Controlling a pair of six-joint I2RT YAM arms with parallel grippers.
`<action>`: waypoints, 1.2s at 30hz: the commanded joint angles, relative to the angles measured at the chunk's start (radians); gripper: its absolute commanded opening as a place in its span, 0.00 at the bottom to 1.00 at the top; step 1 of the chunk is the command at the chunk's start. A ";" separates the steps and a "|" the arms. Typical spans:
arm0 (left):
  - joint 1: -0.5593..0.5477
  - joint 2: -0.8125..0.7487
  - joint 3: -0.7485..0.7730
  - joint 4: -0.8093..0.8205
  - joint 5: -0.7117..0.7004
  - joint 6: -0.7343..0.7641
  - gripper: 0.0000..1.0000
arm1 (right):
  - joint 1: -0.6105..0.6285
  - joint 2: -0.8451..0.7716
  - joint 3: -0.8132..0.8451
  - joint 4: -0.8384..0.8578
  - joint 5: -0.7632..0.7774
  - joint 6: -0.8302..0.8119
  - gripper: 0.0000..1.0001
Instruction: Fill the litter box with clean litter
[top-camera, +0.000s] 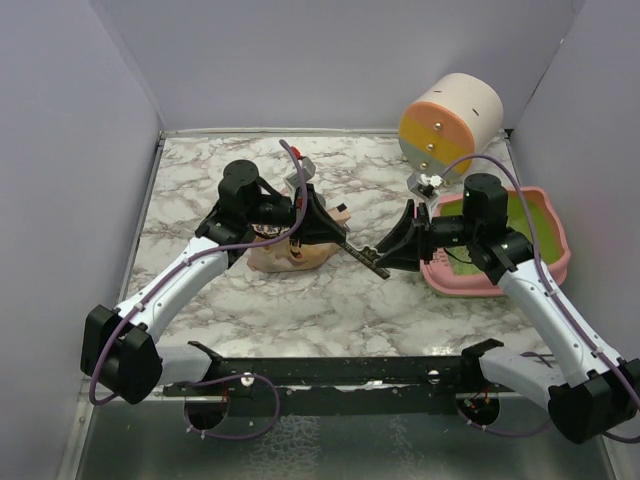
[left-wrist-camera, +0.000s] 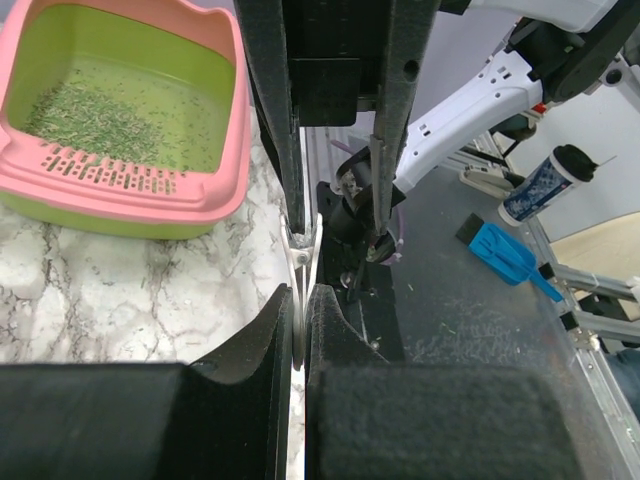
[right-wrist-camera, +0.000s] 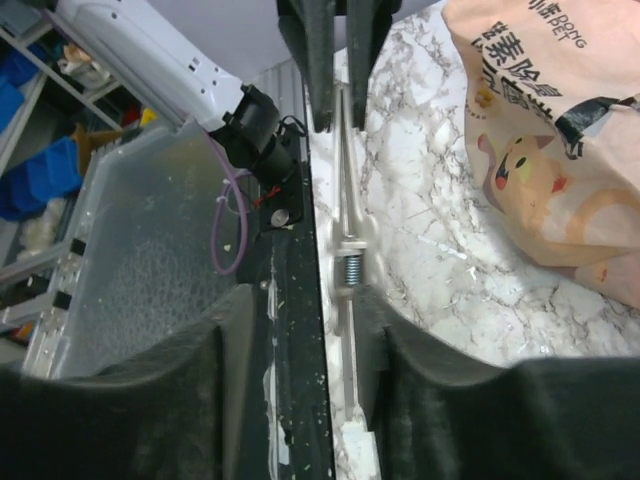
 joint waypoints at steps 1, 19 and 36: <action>-0.010 -0.007 0.036 -0.016 0.054 0.024 0.00 | 0.008 -0.010 0.064 -0.027 0.084 -0.017 0.51; -0.010 -0.017 0.049 -0.028 0.056 0.027 0.00 | 0.017 0.040 0.078 -0.053 0.101 -0.052 0.54; -0.010 0.019 0.074 -0.029 0.022 0.013 0.00 | 0.062 0.055 0.084 -0.067 0.077 -0.070 0.12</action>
